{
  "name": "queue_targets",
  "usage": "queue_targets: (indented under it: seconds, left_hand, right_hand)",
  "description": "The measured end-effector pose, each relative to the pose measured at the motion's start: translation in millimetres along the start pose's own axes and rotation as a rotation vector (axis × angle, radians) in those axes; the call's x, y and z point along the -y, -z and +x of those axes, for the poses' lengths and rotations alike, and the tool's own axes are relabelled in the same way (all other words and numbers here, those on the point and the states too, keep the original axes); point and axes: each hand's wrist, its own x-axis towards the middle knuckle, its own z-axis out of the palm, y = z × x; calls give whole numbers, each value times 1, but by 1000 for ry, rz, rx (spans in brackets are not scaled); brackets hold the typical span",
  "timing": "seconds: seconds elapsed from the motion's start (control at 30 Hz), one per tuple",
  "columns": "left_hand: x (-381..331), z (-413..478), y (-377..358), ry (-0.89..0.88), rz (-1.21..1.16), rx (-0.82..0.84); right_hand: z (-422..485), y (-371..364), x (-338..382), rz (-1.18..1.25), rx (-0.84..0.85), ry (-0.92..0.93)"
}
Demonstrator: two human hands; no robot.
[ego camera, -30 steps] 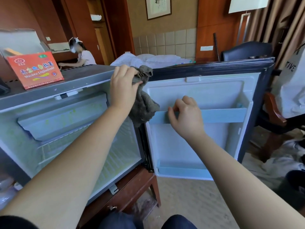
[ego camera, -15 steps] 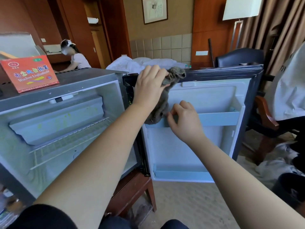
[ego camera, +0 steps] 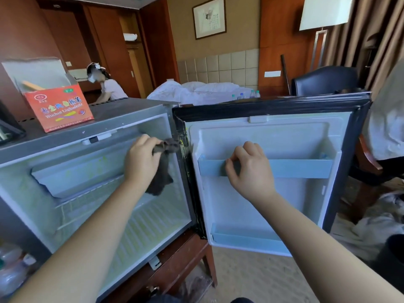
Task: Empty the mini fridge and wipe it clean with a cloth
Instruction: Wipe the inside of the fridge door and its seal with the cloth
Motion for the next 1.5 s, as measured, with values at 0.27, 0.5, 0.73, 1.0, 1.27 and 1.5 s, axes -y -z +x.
queue_targets:
  seconds: [0.27,0.5,0.73,1.0,1.27,1.5]
  left_hand:
    - [-48,48,10,92,-202,-167]
    - [-58,33,-8,78,-345,-233]
    - [-63,47,1,93,-336,-279]
    - [-55,19,-24,63,-263,-158]
    - [-69,62,7,-19,-169,-198]
    - [-50,11,-21,-23,-97,-50]
  right_hand:
    - [5,-3,-6,5,1,-56]
    - [4,-11,-6,-3,-58,-53]
    - [5,-11,-8,-1,-72,-34]
    - [4,-13,-8,-12,-83,-29]
    - [3,-12,-8,-17,-85,-35]
    - [2,-11,-4,-28,-80,-41]
